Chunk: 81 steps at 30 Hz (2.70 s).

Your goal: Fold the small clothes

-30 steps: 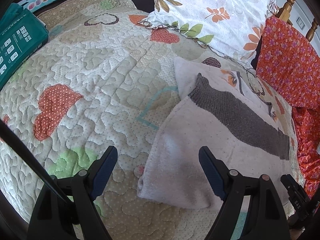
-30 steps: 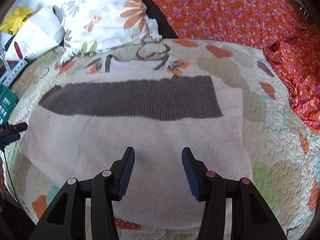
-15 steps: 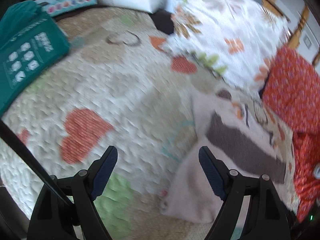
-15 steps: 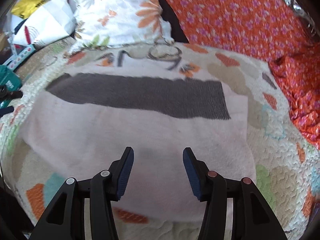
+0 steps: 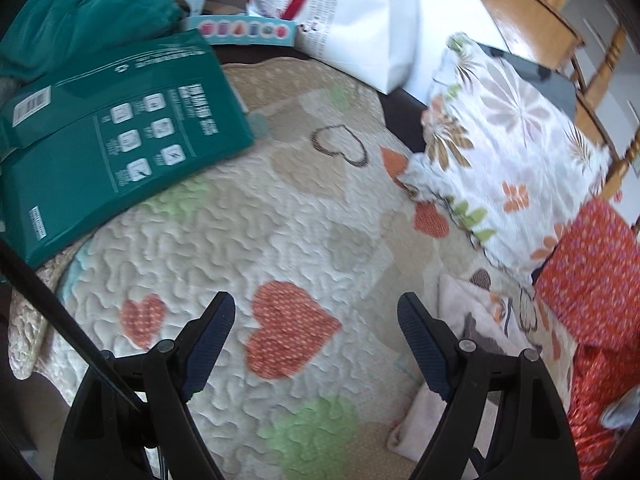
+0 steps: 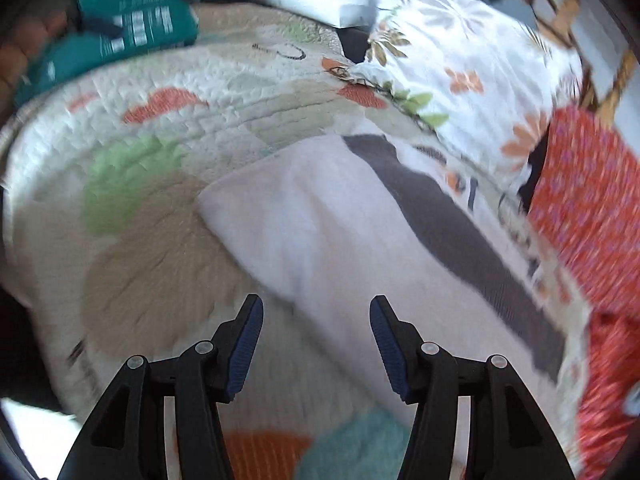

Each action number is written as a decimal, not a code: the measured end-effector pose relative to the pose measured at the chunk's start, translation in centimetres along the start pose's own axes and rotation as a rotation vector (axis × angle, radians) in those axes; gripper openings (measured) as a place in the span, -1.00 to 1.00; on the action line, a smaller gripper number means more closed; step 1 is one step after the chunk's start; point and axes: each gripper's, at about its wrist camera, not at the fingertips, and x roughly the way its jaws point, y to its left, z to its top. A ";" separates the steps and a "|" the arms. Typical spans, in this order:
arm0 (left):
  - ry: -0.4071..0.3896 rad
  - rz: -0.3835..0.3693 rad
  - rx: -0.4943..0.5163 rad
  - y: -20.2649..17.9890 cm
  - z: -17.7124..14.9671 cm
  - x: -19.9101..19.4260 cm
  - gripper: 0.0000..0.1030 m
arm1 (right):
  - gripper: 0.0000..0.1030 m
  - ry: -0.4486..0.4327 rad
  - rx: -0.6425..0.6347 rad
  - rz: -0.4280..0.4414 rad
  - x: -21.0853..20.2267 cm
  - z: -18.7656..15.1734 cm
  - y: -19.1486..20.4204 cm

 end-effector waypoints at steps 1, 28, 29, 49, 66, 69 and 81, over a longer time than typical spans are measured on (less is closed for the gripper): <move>-0.001 -0.003 -0.011 0.5 0.2 -0.1 0.60 | 0.15 0.006 -0.011 -0.035 0.9 0.7 0.6; 0.077 0.013 0.186 -6.1 -4.4 2.1 0.60 | -0.87 -0.077 0.991 -0.052 -6.2 -10.5 -28.0; 0.087 0.007 0.203 -7.0 -4.9 2.4 0.60 | -0.87 -0.046 1.035 -0.078 -6.3 -13.4 -28.8; 0.405 -0.302 0.532 -23.1 -19.2 6.2 0.60 | -0.28 0.037 1.286 0.131 -6.0 -24.7 -33.6; 0.492 -0.377 0.763 -31.0 -26.6 7.9 0.15 | 0.34 -0.019 1.045 0.167 -7.8 -24.3 -31.6; 0.487 -0.386 0.746 -30.9 -26.3 7.7 0.14 | 0.34 -0.034 1.152 0.506 -4.9 -23.7 -32.9; 0.430 -0.502 0.767 -30.4 -25.0 4.3 0.15 | 0.34 -0.173 1.164 0.318 -11.0 -28.4 -34.0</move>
